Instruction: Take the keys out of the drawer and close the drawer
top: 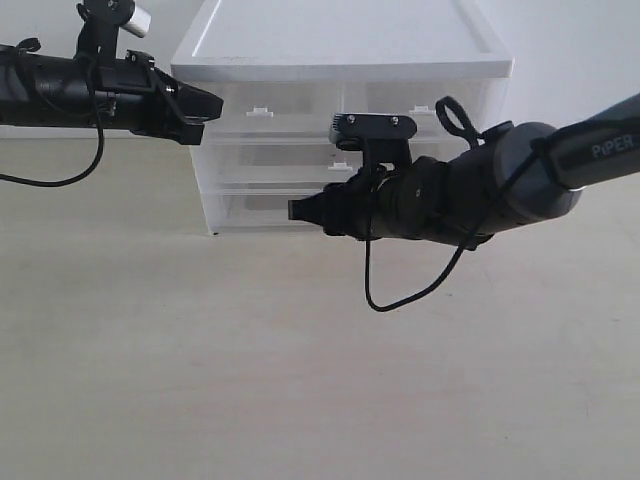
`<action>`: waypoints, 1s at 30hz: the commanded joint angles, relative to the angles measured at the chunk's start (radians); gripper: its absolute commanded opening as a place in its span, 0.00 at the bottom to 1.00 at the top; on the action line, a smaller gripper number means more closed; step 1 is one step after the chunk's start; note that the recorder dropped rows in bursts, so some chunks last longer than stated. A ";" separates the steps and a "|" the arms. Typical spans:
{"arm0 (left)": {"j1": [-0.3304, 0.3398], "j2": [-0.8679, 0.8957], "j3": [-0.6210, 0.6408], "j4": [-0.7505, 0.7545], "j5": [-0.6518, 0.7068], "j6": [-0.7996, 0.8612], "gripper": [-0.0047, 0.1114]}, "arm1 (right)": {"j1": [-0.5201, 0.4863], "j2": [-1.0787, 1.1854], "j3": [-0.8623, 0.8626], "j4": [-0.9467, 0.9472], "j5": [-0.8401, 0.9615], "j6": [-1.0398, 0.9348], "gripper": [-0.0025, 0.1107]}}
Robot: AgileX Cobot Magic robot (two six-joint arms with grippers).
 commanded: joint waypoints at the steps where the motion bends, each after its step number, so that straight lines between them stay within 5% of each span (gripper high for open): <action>1: 0.008 0.004 -0.019 -0.058 -0.064 -0.010 0.08 | -0.005 0.040 -0.019 0.032 0.008 -0.001 0.45; 30: 0.008 0.004 -0.019 -0.058 -0.065 -0.010 0.08 | -0.005 0.096 -0.114 0.041 0.029 -0.095 0.45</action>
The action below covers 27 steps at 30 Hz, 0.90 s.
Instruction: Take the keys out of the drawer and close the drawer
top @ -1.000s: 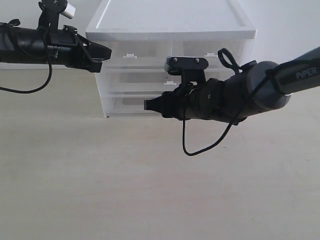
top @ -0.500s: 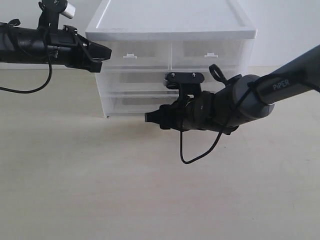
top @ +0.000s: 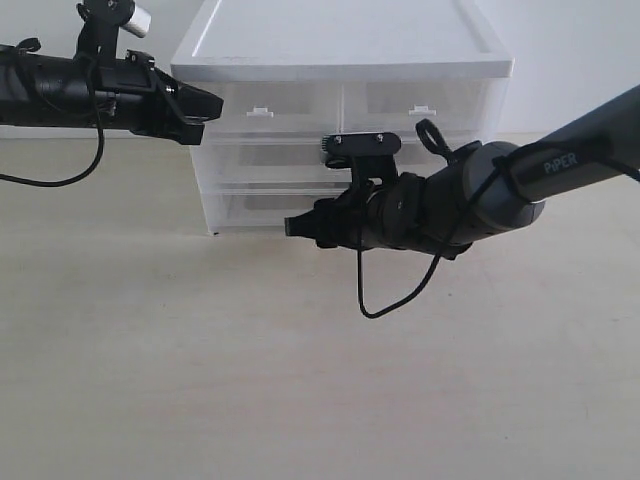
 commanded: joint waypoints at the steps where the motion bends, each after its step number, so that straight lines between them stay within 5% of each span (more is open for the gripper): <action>1: 0.008 0.004 -0.019 -0.058 -0.065 -0.010 0.08 | -0.005 -0.003 -0.065 0.017 0.059 -0.013 0.45; 24: 0.008 0.008 -0.019 -0.058 -0.070 -0.010 0.08 | -0.055 -0.002 -0.093 0.016 0.266 -0.064 0.45; 27: 0.008 0.008 -0.019 -0.058 -0.070 -0.010 0.08 | -0.061 -0.002 -0.093 0.003 0.283 -0.024 0.37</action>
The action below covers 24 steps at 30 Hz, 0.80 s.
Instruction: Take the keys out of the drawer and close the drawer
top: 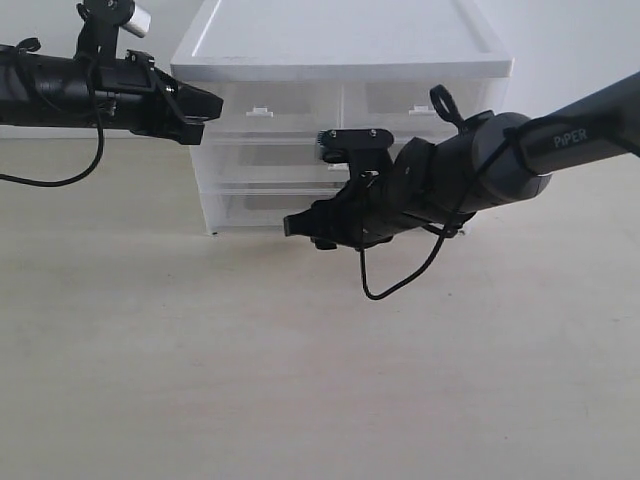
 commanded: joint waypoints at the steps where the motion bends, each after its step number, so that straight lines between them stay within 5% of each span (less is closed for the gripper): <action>1: 0.008 0.008 -0.019 -0.058 -0.070 -0.010 0.08 | -0.016 -0.003 -0.005 -0.034 0.033 0.028 0.33; 11: 0.008 0.008 -0.019 -0.058 -0.068 -0.010 0.08 | -0.020 -0.003 -0.005 -0.140 0.157 0.001 0.02; 21: 0.008 0.008 -0.019 -0.058 -0.065 -0.010 0.08 | -0.020 -0.016 -0.010 -0.242 0.182 -0.019 0.02; 24: 0.008 0.008 -0.019 -0.058 -0.065 -0.010 0.08 | 0.019 -0.038 0.053 -0.233 -0.025 0.009 0.02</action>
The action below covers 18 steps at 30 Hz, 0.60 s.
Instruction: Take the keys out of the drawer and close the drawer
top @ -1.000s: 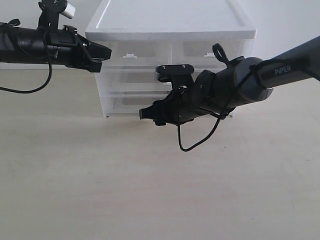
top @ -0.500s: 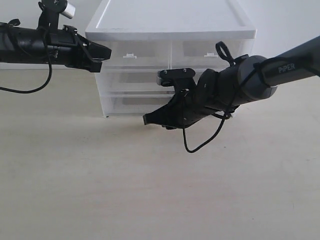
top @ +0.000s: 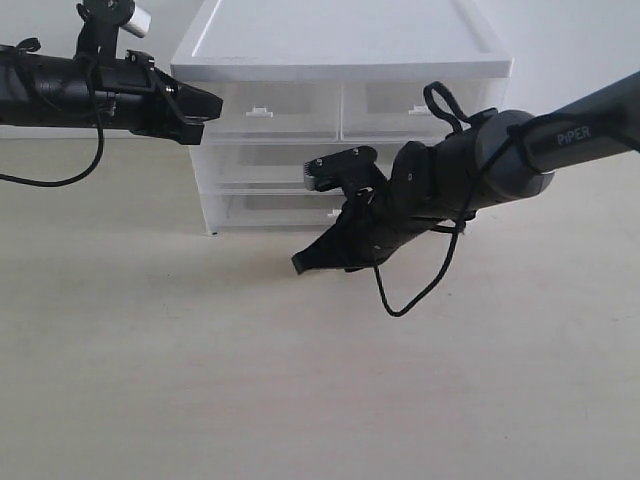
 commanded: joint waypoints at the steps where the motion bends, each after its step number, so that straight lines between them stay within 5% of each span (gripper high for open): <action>1: 0.008 0.008 -0.019 -0.058 -0.065 -0.010 0.08 | 0.048 -0.047 0.100 0.000 -0.295 0.033 0.02; 5: 0.008 0.008 -0.019 -0.058 -0.065 -0.010 0.08 | 0.114 -0.084 0.276 0.166 -0.696 0.034 0.02; 14: 0.008 0.008 -0.019 -0.058 -0.066 -0.010 0.08 | 0.114 -0.084 0.267 0.218 -0.711 -0.039 0.06; 18: 0.008 0.008 -0.019 -0.058 -0.066 -0.010 0.08 | 0.114 -0.082 0.242 0.218 -0.672 -0.039 0.28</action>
